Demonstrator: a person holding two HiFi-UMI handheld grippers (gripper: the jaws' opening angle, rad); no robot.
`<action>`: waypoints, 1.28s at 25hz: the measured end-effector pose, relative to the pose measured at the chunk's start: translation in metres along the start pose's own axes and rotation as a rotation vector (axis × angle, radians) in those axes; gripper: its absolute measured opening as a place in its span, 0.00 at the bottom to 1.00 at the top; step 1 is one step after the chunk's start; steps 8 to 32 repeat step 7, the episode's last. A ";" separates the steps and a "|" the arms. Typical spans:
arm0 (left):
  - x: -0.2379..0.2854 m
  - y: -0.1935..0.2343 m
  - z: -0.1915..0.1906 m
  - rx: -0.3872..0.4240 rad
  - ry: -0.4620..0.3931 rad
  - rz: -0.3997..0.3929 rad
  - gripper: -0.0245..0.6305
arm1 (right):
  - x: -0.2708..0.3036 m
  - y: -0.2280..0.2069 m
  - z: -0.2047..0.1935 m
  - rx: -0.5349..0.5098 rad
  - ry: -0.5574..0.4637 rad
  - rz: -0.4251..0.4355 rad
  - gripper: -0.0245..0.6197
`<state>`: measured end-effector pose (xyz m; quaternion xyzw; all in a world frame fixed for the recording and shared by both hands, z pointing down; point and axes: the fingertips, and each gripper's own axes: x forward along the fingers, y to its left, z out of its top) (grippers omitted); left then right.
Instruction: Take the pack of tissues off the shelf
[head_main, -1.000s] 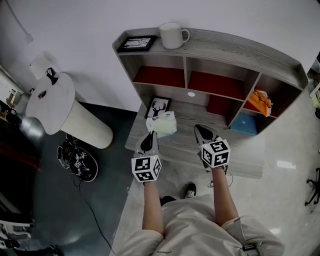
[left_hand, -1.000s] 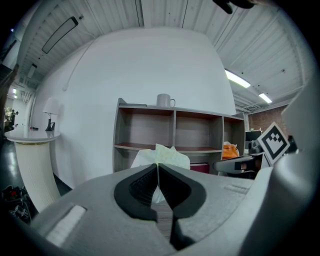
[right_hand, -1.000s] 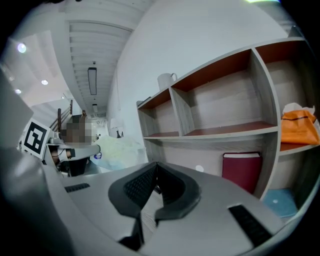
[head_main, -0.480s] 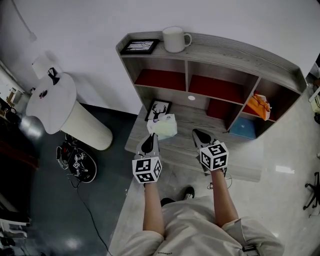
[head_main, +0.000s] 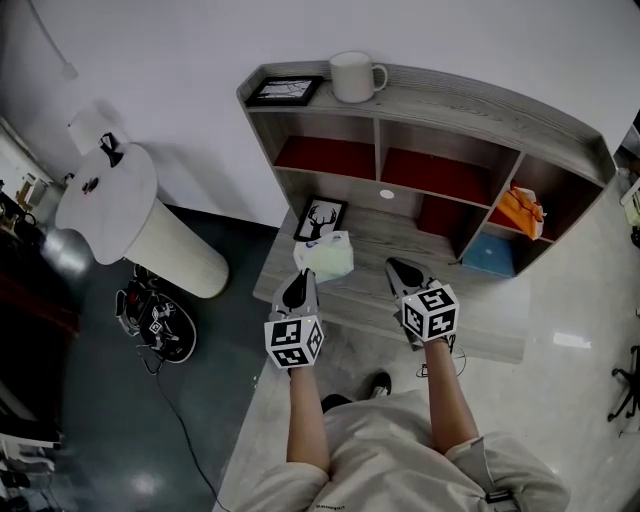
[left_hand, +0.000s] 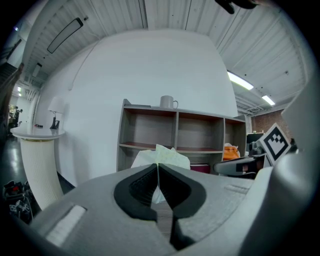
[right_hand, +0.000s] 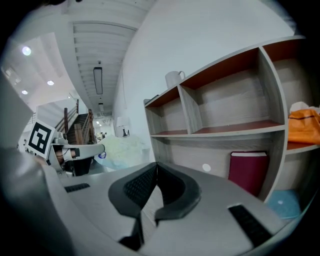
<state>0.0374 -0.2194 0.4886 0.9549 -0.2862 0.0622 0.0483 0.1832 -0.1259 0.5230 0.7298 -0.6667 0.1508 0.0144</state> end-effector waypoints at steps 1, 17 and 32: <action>-0.001 0.001 0.000 0.000 -0.001 0.001 0.06 | 0.000 0.001 0.000 0.002 -0.001 0.001 0.06; -0.007 0.006 0.003 -0.004 -0.018 0.004 0.06 | 0.005 0.010 -0.001 -0.020 0.008 0.011 0.06; -0.007 0.006 0.003 -0.004 -0.018 0.004 0.06 | 0.005 0.010 -0.001 -0.020 0.008 0.011 0.06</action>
